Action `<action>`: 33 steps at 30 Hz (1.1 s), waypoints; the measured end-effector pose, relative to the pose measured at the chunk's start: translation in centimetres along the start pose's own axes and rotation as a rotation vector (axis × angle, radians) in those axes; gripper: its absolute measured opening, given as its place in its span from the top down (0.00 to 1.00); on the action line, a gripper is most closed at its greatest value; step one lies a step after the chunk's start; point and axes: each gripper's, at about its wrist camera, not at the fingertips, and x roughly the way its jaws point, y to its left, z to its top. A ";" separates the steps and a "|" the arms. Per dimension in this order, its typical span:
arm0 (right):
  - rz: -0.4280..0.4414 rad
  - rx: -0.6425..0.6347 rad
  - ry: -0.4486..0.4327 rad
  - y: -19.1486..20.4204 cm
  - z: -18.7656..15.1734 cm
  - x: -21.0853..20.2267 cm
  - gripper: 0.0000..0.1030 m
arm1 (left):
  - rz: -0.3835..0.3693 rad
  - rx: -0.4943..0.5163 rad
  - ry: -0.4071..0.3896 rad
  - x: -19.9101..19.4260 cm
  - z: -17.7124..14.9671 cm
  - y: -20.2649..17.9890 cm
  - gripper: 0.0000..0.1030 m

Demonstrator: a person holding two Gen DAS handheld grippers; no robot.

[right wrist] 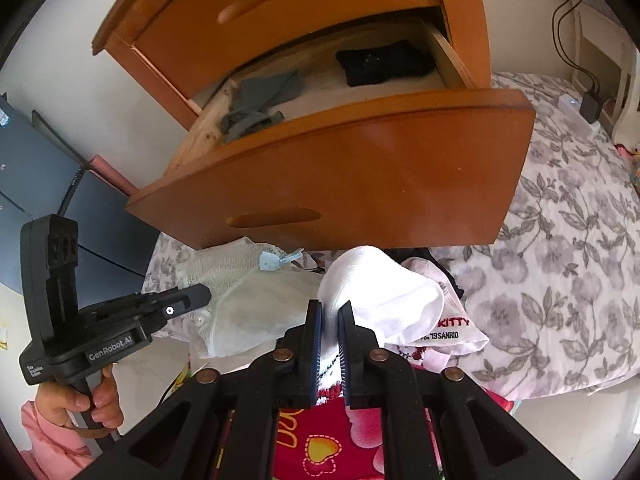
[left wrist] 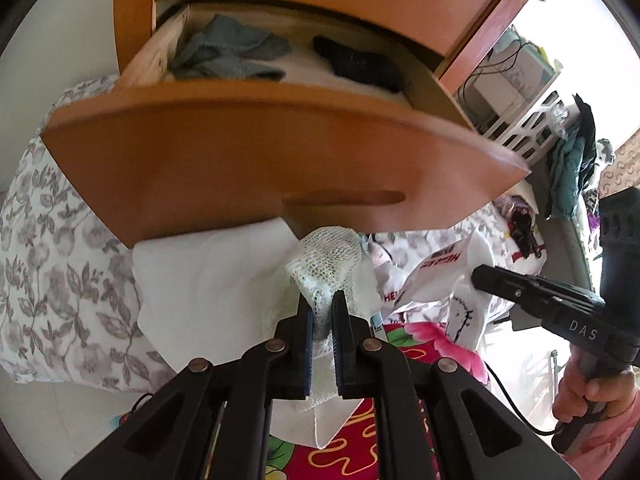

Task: Organize soft objects
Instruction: 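Open both grippers to drop the sock and lace cloth on the bed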

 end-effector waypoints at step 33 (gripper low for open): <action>-0.120 0.046 0.013 -1.7 0.3 0.5 0.17 | 0.188 -0.109 -0.030 -1.3 1.6 3.1 0.20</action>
